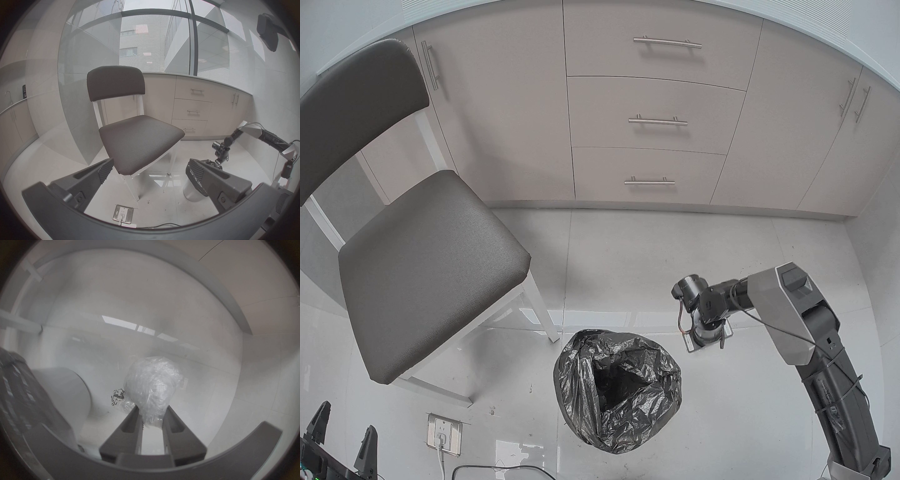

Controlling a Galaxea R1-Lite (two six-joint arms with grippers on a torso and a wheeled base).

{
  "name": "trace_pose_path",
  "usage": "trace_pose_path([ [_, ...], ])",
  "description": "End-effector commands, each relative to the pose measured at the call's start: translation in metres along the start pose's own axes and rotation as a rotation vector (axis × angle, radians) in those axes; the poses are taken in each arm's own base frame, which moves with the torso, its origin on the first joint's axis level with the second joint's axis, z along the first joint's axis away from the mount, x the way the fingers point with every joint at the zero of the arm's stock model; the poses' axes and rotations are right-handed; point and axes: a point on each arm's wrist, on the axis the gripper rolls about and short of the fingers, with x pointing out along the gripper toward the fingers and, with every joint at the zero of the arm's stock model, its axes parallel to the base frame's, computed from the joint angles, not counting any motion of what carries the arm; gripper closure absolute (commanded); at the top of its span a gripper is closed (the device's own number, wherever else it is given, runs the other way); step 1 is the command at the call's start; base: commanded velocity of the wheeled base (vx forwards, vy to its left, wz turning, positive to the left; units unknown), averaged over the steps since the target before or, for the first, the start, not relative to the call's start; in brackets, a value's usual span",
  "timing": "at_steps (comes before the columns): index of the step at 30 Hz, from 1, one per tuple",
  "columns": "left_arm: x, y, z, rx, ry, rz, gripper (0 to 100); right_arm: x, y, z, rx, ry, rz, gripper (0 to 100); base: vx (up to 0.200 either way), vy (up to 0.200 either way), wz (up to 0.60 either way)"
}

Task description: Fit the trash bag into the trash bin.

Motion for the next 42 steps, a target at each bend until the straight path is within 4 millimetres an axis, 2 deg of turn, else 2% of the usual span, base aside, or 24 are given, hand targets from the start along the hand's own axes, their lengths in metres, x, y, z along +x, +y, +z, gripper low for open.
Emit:
trace_pose_path([
  [1,0.000,0.000,-0.004,0.000,-0.003,0.001,0,-0.090,-0.031,0.036,0.054,-0.133,0.021,100,0.000,0.000,0.00],
  [7,0.000,0.000,-0.004,0.003,-0.003,0.004,0,-0.171,-0.038,0.038,0.011,-0.178,0.039,100,0.000,0.000,0.00],
  [10,0.000,0.000,-0.003,0.005,-0.006,0.003,0,-0.206,-0.032,0.031,-0.034,-0.186,0.056,100,0.000,0.000,0.00],
  [11,0.000,0.000,-0.004,0.012,-0.006,0.003,0,-0.226,-0.026,0.022,-0.081,-0.169,0.067,100,0.000,0.000,0.00],
  [12,0.000,0.000,-0.004,0.012,-0.006,0.003,0,-0.226,-0.026,0.022,-0.081,-0.169,0.067,100,0.000,0.000,0.00],
  [13,0.000,0.000,-0.004,0.035,-0.003,-0.003,0,-0.249,-0.011,0.008,-0.150,-0.146,0.081,100,0.000,0.000,0.00],
  [16,0.000,0.000,-0.004,0.038,-0.003,-0.005,0,-0.275,0.016,-0.011,-0.221,-0.142,0.108,100,0.000,0.000,0.00],
  [17,0.000,0.000,-0.004,0.038,-0.003,-0.005,0,-0.277,0.018,-0.012,-0.226,-0.143,0.109,100,0.000,0.000,0.00],
  [18,0.000,0.000,-0.005,0.038,-0.003,-0.005,0,-0.284,0.035,-0.021,-0.267,-0.151,0.114,100,0.000,0.000,0.00],
  [20,0.000,0.000,-0.005,0.038,-0.003,-0.006,0,-0.286,0.044,-0.026,-0.289,-0.155,0.111,100,0.000,0.000,0.00],
  [21,0.000,0.000,-0.005,0.038,-0.006,-0.003,0,-0.285,0.062,-0.034,-0.333,-0.153,0.109,100,0.000,0.000,0.00],
  [24,0.000,0.000,-0.004,0.038,-0.007,-0.003,0,-0.282,0.084,-0.046,-0.385,-0.144,0.113,100,0.000,0.000,0.00],
  [28,0.000,0.000,-0.004,0.035,-0.007,-0.003,0,-0.274,0.104,-0.058,-0.428,-0.124,0.100,100,0.000,0.000,0.00],
  [30,0.000,0.000,-0.004,0.035,-0.007,-0.003,0,-0.274,0.104,-0.058,-0.428,-0.124,0.100,100,0.000,0.000,0.00],
  [31,0.000,0.000,-0.004,0.035,-0.007,-0.003,0,-0.266,0.116,-0.066,-0.467,-0.099,0.082,100,0.000,0.000,0.00],
  [33,0.000,0.000,-0.005,0.035,-0.006,-0.003,0,-0.261,0.122,-0.071,-0.491,-0.081,0.074,100,0.000,0.000,0.00],
  [42,0.000,0.000,-0.005,0.034,-0.006,-0.003,0,-0.236,0.142,-0.084,-0.542,-0.032,0.049,100,0.000,0.000,0.00],
])
